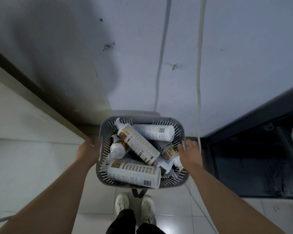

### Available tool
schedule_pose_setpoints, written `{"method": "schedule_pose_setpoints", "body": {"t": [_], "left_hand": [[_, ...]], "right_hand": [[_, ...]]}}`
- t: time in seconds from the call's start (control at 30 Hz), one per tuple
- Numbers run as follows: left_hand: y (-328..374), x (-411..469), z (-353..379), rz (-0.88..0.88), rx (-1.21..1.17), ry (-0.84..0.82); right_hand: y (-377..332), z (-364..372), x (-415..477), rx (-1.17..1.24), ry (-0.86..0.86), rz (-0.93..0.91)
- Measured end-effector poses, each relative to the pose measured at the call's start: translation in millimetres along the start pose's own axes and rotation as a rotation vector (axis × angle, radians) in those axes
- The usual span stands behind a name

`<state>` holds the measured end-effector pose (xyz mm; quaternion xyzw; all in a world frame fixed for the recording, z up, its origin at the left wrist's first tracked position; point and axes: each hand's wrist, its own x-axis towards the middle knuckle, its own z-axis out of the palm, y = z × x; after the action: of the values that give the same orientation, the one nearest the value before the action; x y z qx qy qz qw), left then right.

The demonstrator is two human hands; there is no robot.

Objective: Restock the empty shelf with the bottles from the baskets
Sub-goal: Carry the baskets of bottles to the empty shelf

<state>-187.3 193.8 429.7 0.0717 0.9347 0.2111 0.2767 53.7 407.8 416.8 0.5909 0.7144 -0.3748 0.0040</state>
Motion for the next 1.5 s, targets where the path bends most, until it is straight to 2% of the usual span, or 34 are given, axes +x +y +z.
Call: {"method": "schedule_pose_setpoints", "body": {"t": [0.1, 0.17, 0.27, 0.4, 0.5, 0.67, 0.8, 1.13, 1.5], "left_hand": [[-8.6, 17.5, 6.2, -0.143, -0.156, -0.102], [-14.6, 27.6, 10.8, -0.233, -0.348, -0.17], [-18.5, 38.6, 19.1, -0.316, -0.54, -0.222], [-15.1, 47.5, 29.1, -0.338, -0.793, -0.272], [-21.9, 56.9, 37.7, -0.36, -0.865, -0.305], [-30.1, 66.0, 39.3, -0.392, -1.068, -0.433], [-30.2, 66.0, 37.2, -0.41, -1.117, -0.477], [-30.2, 55.5, 11.6, -0.416, -1.134, -0.456], [-62.1, 8.4, -51.3, -0.438, -1.173, -0.304]], "right_hand": [[6.1, 5.6, 16.9, 0.049, 0.026, 0.042], [7.2, 8.5, 24.5, 0.102, 0.063, 0.07], [8.0, 14.3, 37.3, 0.266, 0.099, 0.164], [16.3, 22.1, 55.5, 0.488, 0.001, 0.296], [13.3, 22.9, 59.7, 0.634, -0.086, 0.389], [15.6, 19.7, 62.9, 0.776, -0.115, 0.46], [8.4, 17.6, 57.2, 0.782, -0.093, 0.477], [-14.4, 9.4, 25.0, 0.813, -0.046, 0.501], [-69.8, 6.0, -16.2, 0.748, -0.132, 0.414]]}}
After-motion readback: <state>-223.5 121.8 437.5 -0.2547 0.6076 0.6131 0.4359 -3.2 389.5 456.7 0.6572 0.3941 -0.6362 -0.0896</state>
